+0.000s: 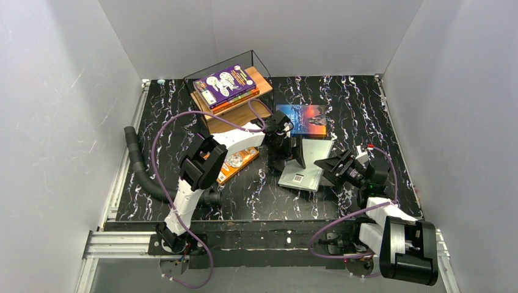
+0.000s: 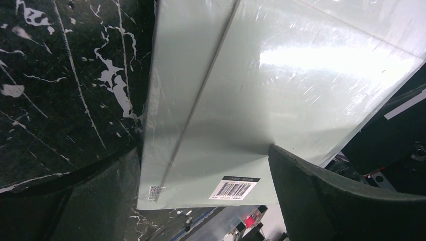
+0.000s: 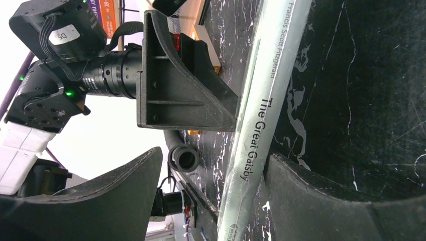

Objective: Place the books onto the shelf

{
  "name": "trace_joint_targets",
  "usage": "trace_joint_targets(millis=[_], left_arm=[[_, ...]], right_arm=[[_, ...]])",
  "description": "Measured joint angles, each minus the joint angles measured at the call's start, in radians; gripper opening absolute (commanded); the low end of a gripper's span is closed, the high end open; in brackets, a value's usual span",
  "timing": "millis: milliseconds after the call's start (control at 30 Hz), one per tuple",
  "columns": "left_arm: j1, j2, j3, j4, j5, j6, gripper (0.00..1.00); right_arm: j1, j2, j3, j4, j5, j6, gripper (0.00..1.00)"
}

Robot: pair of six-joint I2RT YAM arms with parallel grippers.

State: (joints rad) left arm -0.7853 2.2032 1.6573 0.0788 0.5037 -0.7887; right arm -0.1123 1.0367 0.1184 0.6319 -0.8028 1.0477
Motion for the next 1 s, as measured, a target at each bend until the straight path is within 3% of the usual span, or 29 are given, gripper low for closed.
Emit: trace_joint_targets(millis=[67,200,233,400,633,767,833,900,1000], left_arm=[[0.001,0.0,0.0,0.0,0.004,0.001,0.93],[0.001,0.0,0.0,-0.001,0.012,0.002,0.93],[0.001,0.0,0.0,0.0,0.013,0.002,0.93],[0.001,0.0,-0.004,0.005,0.013,0.002,0.93],[0.002,-0.002,-0.013,0.017,0.014,0.003,0.93],[0.002,-0.002,-0.013,0.017,0.016,0.006,0.93],[0.002,-0.003,-0.014,0.017,0.017,0.011,0.93],[0.002,-0.005,-0.014,0.014,0.019,0.017,0.94],[0.007,-0.01,-0.014,0.004,0.02,0.033,0.96]], right_arm=[[0.004,0.0,0.001,-0.004,-0.002,-0.006,0.72],[0.012,-0.004,0.019,-0.087,0.016,-0.053,0.43],[0.014,-0.004,0.025,-0.117,0.031,-0.065,0.41],[0.018,0.027,0.064,-0.214,0.064,-0.101,0.41],[0.024,0.158,0.13,-0.199,0.041,-0.108,0.46],[0.034,0.197,0.15,-0.18,0.029,-0.109,0.44],[0.038,0.215,0.157,-0.174,0.027,-0.109,0.29],[0.041,0.226,0.161,-0.175,0.031,-0.122,0.01],[0.043,0.23,0.164,-0.183,0.025,-0.151,0.01]])
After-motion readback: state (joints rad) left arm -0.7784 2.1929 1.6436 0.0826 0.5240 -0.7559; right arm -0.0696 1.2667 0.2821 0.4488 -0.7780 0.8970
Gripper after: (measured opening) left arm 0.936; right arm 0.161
